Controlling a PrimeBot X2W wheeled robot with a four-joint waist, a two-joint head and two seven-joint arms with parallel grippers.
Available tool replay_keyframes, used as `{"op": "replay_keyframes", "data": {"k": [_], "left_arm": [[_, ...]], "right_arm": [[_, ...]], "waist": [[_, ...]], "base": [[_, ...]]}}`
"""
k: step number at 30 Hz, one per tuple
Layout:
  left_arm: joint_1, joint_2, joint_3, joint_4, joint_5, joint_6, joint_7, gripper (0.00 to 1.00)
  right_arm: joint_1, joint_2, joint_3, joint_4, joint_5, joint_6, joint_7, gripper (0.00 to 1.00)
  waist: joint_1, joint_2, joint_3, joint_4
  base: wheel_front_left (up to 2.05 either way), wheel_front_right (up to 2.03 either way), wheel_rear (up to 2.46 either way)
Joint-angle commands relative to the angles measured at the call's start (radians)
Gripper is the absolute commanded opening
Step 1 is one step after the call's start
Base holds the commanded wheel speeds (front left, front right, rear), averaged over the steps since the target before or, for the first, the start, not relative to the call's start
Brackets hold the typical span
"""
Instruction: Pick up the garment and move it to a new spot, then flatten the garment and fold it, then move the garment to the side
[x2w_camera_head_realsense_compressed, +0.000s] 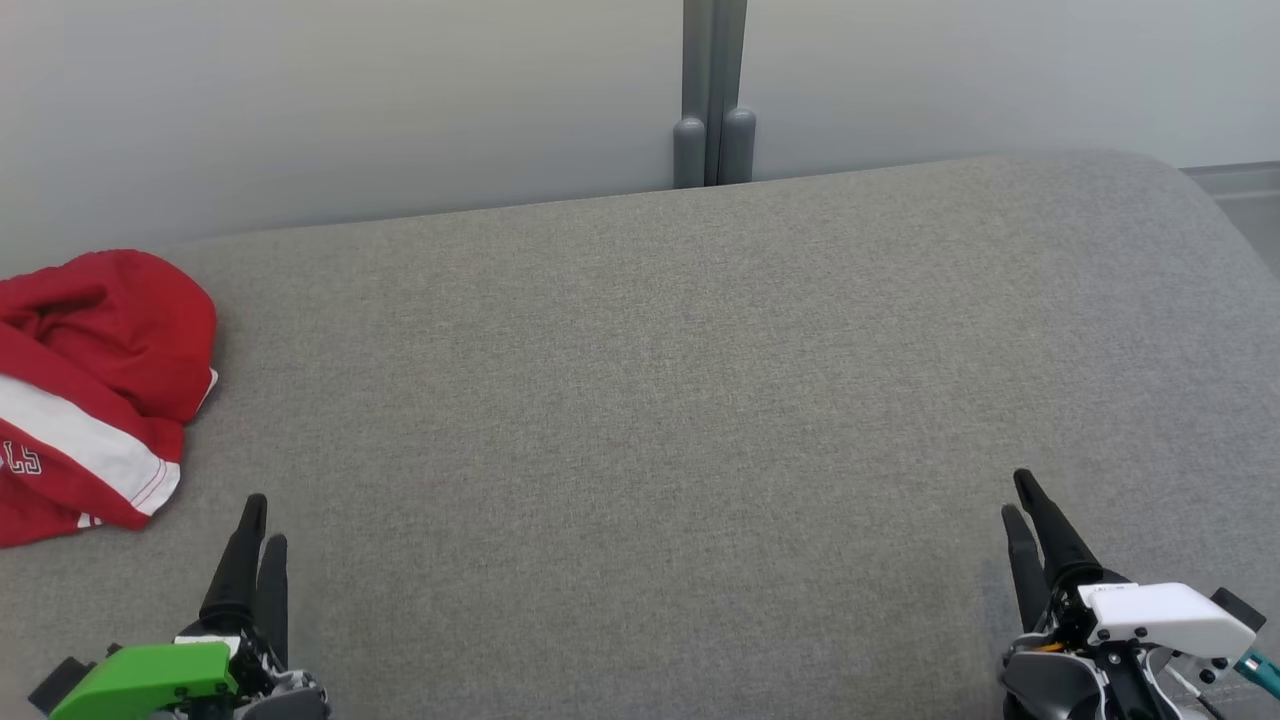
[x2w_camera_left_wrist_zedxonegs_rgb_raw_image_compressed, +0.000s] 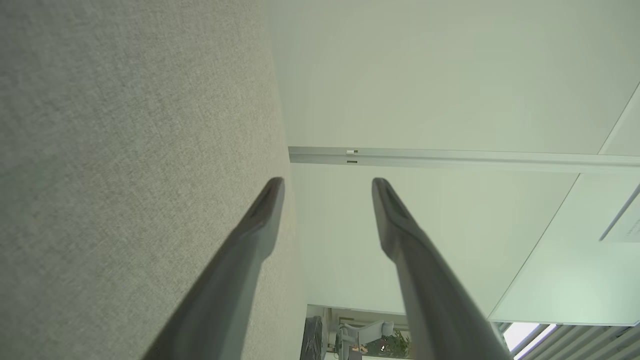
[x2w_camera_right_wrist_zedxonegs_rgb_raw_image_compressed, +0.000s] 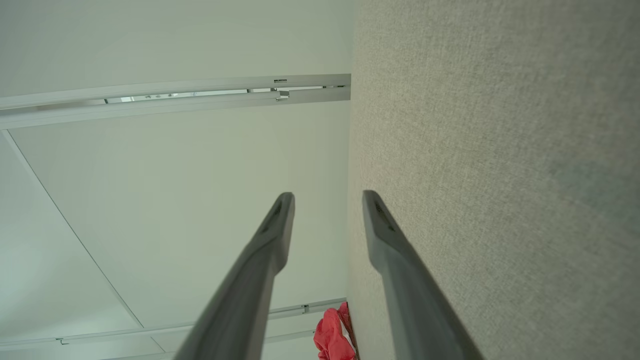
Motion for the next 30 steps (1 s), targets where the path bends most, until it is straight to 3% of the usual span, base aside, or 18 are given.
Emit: {"op": "replay_keyframes", "data": {"k": [1, 17, 30], "left_arm": [[0.005, -0.001, -0.008, 0.002, 0.002, 0.0, -0.006, 1.0], [0.015, 0.002, -0.089, -0.032, 0.062, 0.004, -0.09, 1.0], [0.015, 0.003, -0.117, -0.11, 0.291, 0.047, -0.152, 1.0]], "right_arm": [[0.005, 0.0, 0.003, 0.001, -0.001, 0.0, -0.005, 1.0], [0.036, -0.002, 0.011, -0.04, -0.06, 0.0, -0.068, 1.0], [0.046, -0.004, -0.001, -0.115, -0.299, 0.0, -0.115, 1.0]], "waist": [[0.0, 0.0, 0.0, 0.0], [0.0, 0.0, -0.007, 0.0], [0.0, 0.0, -0.011, -0.001]], "base": [[0.0, 0.0, 0.0], [0.0, 0.0, 0.0], [0.0, 0.0, 0.0]]}}
